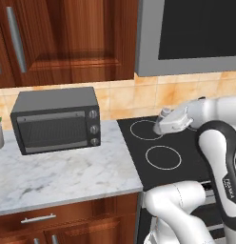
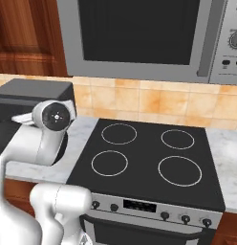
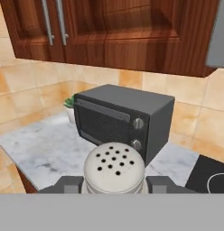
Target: Collect the paprika, ketchup, and shaker from the cabinet and place them next to the stove.
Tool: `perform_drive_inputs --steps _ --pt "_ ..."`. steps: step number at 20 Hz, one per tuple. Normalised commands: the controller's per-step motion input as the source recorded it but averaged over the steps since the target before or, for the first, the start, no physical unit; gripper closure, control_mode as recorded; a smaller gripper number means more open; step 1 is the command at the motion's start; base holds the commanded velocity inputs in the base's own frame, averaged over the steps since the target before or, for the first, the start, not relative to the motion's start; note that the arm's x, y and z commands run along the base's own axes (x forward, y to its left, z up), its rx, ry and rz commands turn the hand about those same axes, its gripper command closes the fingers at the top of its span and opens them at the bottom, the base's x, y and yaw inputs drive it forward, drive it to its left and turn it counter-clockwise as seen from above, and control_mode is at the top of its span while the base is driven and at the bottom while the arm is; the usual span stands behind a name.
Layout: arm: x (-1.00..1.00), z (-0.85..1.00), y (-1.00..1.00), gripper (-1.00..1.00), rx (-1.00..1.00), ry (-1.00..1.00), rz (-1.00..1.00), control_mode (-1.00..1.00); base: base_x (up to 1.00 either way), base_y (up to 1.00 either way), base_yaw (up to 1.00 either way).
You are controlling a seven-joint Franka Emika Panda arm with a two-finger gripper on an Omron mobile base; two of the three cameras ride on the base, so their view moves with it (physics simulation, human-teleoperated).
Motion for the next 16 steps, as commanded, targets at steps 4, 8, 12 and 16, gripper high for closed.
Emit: perform_drive_inputs --steps 4,8,12,16 --pt "0.42 -0.57 0.07 1.0 -0.1 0.03 0.15 -1.0 0.0 0.0 0.0" --pt "0.46 -0.54 0.21 1.0 -0.11 0.01 0.12 -1.0 0.0 0.0 0.0" --pt "0.52 -0.48 0.33 1.0 -0.09 0.0 0.06 -1.0 0.0 0.0 0.0" --pt "0.52 -0.53 0.24 1.0 -0.05 0.0 0.08 -1.0 0.0 0.0 0.0"
